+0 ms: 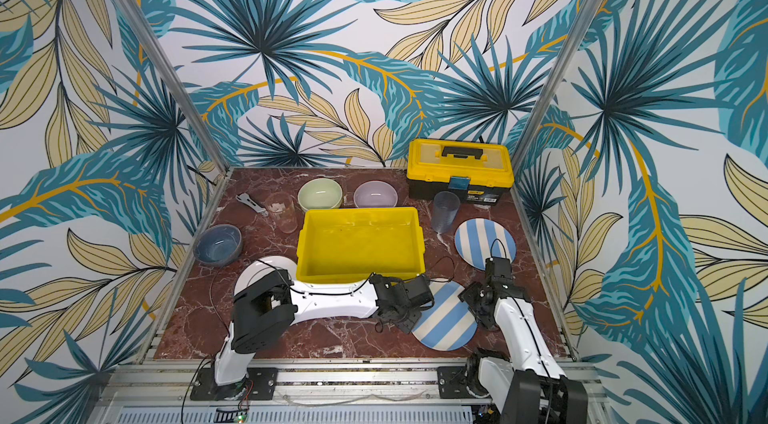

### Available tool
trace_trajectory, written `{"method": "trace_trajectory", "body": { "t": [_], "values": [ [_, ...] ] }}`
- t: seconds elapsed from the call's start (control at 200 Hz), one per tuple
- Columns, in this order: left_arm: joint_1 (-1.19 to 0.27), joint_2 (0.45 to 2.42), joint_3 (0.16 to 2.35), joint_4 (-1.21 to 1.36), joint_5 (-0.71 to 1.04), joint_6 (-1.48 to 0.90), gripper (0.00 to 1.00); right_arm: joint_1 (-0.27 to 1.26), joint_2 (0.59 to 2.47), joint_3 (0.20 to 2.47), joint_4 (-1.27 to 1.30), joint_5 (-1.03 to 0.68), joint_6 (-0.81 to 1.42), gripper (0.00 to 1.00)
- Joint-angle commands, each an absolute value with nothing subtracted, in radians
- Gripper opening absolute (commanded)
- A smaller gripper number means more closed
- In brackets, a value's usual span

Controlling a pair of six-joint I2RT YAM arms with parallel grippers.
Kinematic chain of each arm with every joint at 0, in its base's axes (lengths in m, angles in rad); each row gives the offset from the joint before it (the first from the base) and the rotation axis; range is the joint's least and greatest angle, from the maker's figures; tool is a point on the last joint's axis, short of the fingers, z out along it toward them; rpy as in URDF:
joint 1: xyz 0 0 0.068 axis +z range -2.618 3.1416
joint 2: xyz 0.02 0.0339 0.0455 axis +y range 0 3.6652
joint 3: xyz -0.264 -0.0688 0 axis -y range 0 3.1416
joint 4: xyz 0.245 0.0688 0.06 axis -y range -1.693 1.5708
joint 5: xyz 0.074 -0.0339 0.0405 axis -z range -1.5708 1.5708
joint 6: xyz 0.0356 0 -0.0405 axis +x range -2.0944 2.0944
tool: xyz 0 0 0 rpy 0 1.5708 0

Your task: Place the mixed dishes into the plastic bin

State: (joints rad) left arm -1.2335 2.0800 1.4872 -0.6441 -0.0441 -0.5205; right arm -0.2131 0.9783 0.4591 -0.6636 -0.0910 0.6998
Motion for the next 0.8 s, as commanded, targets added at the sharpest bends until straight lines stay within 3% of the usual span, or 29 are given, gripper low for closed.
{"method": "trace_trajectory", "body": {
  "t": [0.0,0.321,0.796],
  "values": [
    [-1.243,2.134,1.43,-0.734,-0.023,-0.486,0.18,-0.207,0.926,0.426,-0.709,-0.148,0.724,0.63],
    [-1.241,2.143,1.434,-0.723,-0.024,-0.476,0.18,-0.207,0.777,0.473,-0.875,-0.192,0.7,0.55],
    [-1.241,2.147,1.43,-0.7,-0.017,-0.468,0.18,-0.207,0.637,0.54,-0.975,-0.3,0.722,0.24]
  ]
}}
